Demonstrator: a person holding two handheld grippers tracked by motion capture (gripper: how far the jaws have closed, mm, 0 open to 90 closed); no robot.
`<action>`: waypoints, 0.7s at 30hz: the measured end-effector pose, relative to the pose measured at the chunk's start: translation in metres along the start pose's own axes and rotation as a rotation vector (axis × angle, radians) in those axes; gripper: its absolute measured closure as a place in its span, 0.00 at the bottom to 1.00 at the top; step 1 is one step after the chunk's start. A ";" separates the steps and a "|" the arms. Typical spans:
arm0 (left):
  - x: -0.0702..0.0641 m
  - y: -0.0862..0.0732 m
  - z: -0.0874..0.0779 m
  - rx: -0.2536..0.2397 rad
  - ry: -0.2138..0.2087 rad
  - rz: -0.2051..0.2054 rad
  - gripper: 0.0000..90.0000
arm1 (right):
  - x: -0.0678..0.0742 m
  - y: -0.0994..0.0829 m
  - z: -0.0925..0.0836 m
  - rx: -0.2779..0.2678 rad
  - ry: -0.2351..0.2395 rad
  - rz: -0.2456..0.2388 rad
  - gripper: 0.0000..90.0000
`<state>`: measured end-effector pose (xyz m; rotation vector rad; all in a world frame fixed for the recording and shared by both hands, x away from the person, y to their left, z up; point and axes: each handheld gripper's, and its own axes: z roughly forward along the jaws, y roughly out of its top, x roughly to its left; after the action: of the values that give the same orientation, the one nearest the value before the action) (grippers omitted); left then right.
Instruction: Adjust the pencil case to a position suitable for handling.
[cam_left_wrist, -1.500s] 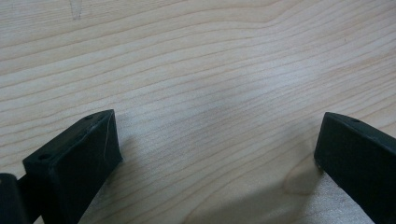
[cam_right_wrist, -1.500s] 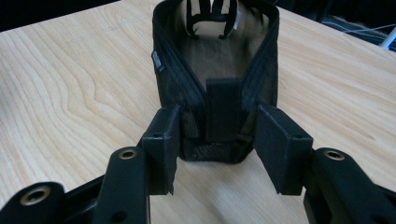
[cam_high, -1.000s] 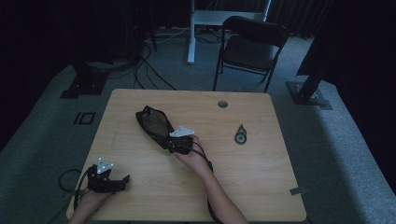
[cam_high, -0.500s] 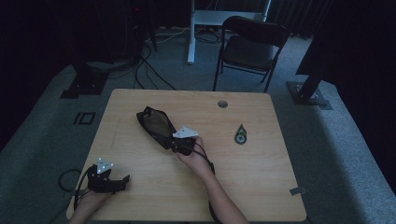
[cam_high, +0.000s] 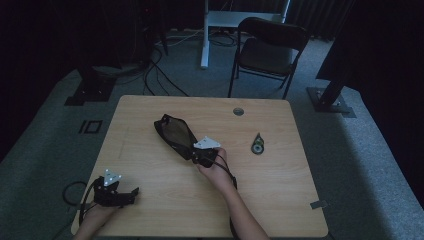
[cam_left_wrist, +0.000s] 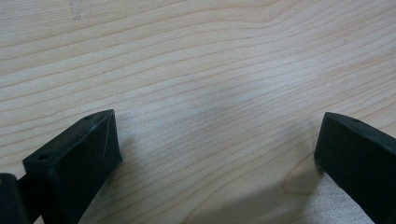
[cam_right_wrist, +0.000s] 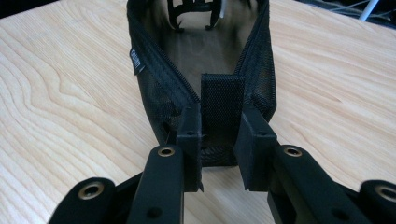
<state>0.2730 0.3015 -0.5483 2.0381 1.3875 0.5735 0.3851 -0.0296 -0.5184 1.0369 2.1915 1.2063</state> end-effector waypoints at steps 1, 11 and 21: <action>0.000 0.000 0.000 0.000 0.000 0.000 0.00 | -0.001 -0.001 -0.002 0.005 -0.010 -0.004 0.81; 0.000 0.000 0.000 0.000 0.000 0.000 0.00 | -0.016 -0.007 -0.023 0.011 -0.043 -0.007 0.81; 0.000 0.000 0.000 -0.001 0.000 0.000 0.00 | -0.031 -0.021 -0.049 0.008 -0.094 0.019 0.81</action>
<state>0.2730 0.3015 -0.5484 2.0367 1.3871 0.5741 0.3637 -0.0860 -0.5097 1.0978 2.1206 1.1348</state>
